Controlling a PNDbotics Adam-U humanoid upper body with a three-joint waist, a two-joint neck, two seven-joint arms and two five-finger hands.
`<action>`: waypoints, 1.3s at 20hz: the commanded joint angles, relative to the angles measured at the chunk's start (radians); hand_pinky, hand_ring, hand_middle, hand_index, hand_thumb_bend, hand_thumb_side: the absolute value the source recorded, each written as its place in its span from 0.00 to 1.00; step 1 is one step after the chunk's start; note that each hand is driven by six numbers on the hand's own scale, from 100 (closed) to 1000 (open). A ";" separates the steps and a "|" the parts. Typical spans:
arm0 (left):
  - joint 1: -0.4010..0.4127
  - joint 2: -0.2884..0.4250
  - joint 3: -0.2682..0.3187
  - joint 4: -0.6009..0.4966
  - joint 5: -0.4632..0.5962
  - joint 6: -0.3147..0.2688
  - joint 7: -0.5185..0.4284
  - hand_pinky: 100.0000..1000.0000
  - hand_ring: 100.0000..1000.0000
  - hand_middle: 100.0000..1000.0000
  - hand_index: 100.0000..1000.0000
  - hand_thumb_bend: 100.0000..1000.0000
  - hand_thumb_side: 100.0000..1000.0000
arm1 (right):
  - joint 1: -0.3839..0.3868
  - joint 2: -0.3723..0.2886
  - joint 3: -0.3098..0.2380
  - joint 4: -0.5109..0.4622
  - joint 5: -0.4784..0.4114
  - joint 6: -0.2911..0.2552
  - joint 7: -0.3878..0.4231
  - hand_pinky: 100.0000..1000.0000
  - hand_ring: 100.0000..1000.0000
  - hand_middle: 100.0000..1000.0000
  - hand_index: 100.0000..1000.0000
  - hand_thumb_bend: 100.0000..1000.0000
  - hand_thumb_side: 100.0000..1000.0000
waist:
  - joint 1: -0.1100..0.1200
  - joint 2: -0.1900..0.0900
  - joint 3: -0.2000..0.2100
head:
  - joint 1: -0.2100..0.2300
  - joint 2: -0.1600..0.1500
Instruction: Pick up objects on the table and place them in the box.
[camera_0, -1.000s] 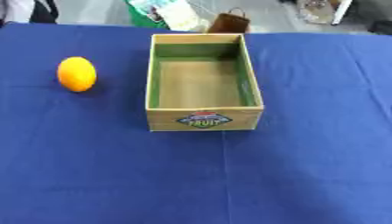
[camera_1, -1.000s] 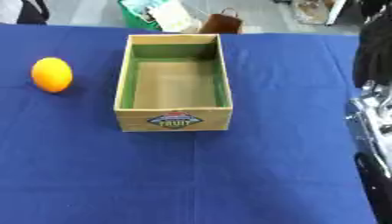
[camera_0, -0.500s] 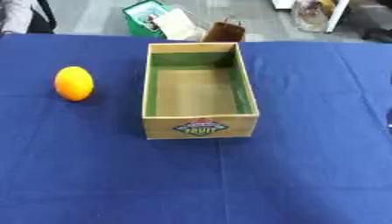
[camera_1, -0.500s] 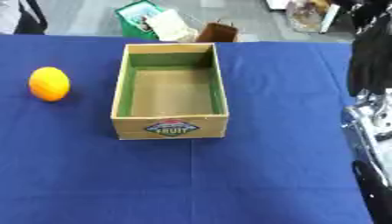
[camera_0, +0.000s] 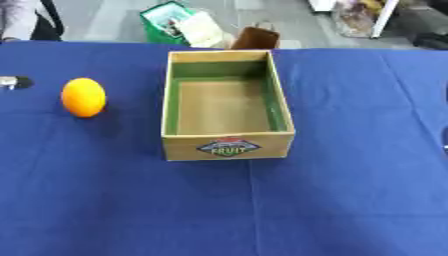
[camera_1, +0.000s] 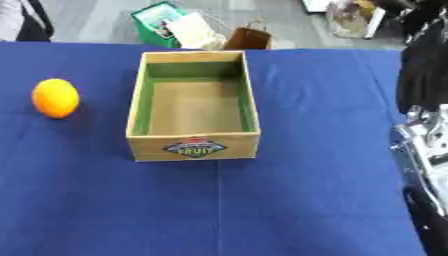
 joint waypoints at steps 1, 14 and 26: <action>-0.037 0.001 -0.004 0.029 0.023 -0.025 -0.059 0.78 0.82 0.85 1.00 0.62 0.75 | -0.008 -0.028 -0.001 -0.014 -0.002 0.005 0.001 0.74 0.74 0.73 0.83 0.00 1.00 | 0.002 -0.023 -0.001 | 0.003 -0.011; -0.110 -0.096 -0.045 0.104 0.110 -0.062 -0.148 0.79 0.83 0.88 1.00 0.75 0.71 | -0.002 -0.023 0.006 -0.014 -0.003 0.014 0.010 0.74 0.74 0.73 0.82 0.00 1.00 | 0.000 -0.025 -0.002 | 0.007 -0.003; -0.131 -0.164 -0.058 0.162 0.040 -0.068 -0.116 0.76 0.80 0.84 1.00 0.72 0.71 | -0.005 -0.019 0.010 -0.014 -0.005 0.018 0.015 0.74 0.74 0.73 0.82 0.00 1.00 | 0.003 -0.024 -0.011 | 0.010 0.001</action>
